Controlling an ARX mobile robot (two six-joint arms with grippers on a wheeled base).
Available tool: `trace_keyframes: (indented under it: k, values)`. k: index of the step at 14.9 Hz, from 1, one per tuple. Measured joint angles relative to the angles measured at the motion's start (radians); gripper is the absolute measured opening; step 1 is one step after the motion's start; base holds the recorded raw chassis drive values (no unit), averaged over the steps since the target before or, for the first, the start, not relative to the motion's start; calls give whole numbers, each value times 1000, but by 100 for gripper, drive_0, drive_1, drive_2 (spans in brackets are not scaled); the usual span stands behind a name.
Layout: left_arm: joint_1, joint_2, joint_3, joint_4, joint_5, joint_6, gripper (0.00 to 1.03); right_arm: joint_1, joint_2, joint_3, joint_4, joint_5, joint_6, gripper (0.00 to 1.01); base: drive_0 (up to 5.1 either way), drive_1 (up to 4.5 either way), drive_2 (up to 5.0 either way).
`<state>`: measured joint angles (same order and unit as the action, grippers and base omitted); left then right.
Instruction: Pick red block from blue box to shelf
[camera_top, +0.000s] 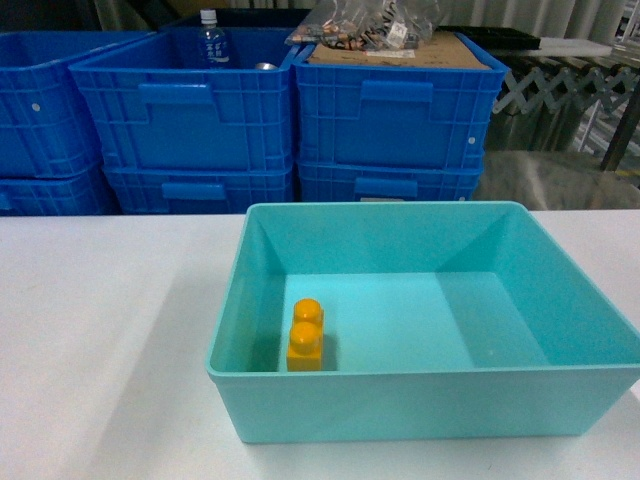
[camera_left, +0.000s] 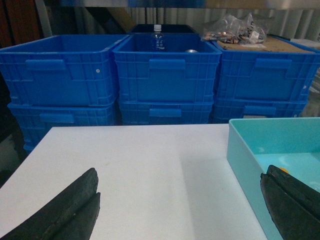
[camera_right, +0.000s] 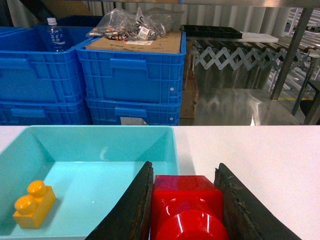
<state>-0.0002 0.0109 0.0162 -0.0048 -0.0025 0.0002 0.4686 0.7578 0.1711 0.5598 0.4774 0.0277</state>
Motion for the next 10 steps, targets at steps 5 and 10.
trace_keyframes:
  k: [5,10]
  values:
    - [0,0,0,0,2,0,98,-217,-243,-95,-131,-222,-3,29,0,0,0]
    - [0,0,0,1,2,0,98,-341,-402,-135,-245,-343,-3,29,0,0,0]
